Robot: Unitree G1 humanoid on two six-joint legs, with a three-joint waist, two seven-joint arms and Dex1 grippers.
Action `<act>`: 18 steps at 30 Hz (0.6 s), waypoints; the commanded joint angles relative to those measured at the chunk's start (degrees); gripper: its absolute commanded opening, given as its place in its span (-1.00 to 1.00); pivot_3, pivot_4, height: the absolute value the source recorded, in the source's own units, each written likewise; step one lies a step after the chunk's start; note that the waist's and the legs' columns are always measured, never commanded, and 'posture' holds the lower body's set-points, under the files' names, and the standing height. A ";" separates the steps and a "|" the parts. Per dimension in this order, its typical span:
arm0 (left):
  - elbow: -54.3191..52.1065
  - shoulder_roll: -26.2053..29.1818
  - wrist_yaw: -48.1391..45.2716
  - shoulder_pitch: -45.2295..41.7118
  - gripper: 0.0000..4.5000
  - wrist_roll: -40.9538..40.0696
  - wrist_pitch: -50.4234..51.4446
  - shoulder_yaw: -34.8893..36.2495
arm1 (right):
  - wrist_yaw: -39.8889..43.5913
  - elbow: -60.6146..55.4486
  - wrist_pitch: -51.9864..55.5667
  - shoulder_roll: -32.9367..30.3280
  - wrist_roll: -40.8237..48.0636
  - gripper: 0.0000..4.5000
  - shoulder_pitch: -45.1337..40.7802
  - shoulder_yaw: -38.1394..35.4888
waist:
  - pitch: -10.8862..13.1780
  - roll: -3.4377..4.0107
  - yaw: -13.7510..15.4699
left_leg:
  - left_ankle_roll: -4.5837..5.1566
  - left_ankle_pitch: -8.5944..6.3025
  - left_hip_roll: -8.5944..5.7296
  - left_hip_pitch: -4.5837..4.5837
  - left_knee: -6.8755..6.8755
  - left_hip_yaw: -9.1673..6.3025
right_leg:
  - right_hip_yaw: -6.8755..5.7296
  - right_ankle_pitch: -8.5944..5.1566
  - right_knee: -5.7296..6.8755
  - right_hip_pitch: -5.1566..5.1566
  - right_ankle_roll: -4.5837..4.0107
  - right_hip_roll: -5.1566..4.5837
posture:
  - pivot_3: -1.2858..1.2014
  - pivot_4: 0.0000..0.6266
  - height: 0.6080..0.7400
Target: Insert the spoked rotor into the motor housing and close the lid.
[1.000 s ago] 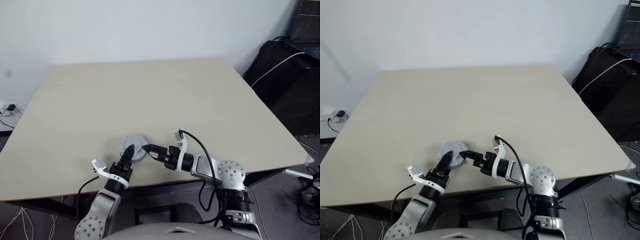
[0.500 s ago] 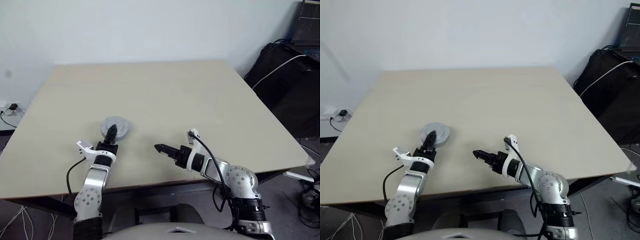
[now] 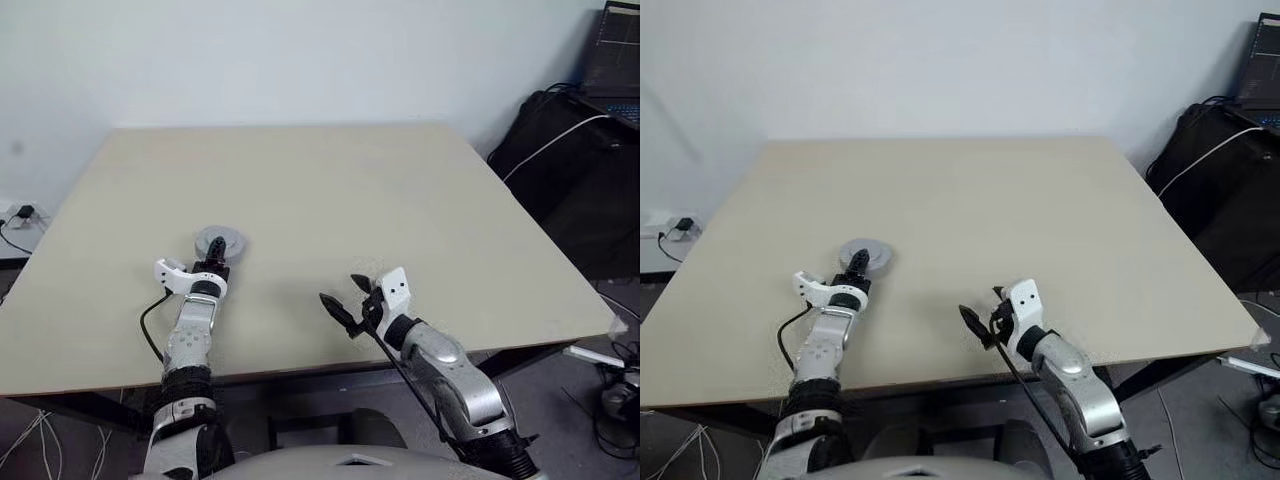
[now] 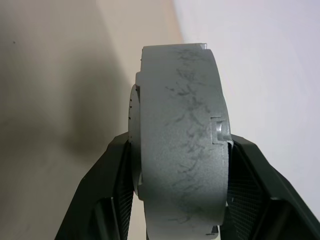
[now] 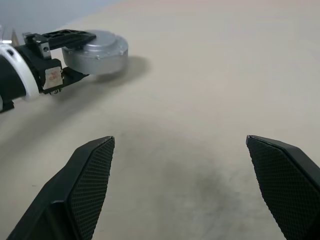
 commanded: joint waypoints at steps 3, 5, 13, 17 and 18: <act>6.21 1.59 0.93 -7.39 -0.05 4.05 -3.75 3.22 | 2.50 1.35 -3.24 1.18 -0.38 1.00 -0.18 -0.79 | -0.01 -0.05 0.10 | -0.01 0.01 0.00 0.00 0.00 -0.03 | -0.02 0.01 0.00 0.01 -0.02 0.01 | 0.03 -1.00 1.00; 9.07 2.11 1.61 -9.22 -0.05 5.84 -4.42 3.95 | 2.83 1.68 -2.83 1.70 -0.08 1.00 -0.19 -1.13 | -0.02 -0.07 0.20 | -0.02 0.01 0.01 0.00 0.03 -0.04 | -0.03 0.02 0.01 0.03 -0.03 0.01 | 0.03 -1.00 1.00; 14.20 2.42 4.32 -11.55 0.27 9.85 -4.43 5.81 | 3.17 1.58 -1.17 1.85 -0.76 1.00 -0.06 -1.35 | -0.06 -0.09 0.32 | -0.03 0.02 0.06 0.08 0.15 -0.05 | -0.03 0.09 0.09 0.13 -0.08 0.03 | 0.03 -1.00 1.00; 12.26 2.29 5.23 -8.94 0.81 11.02 -1.62 5.38 | 3.12 1.55 -0.82 1.78 -1.26 1.00 0.18 -1.24 | -0.31 0.00 0.22 | -0.05 0.02 0.09 0.13 0.21 -0.03 | -0.02 0.14 0.11 0.17 -0.11 0.05 | 0.03 -1.00 1.00; 11.10 2.30 5.77 -7.81 0.92 11.36 -0.33 5.05 | 3.16 1.51 -0.71 1.78 -1.27 1.00 0.20 -1.22 | -0.42 0.06 0.03 | -0.05 0.02 0.09 0.14 0.21 -0.01 | 0.00 0.14 0.10 0.18 -0.11 0.05 | 0.03 -1.00 1.00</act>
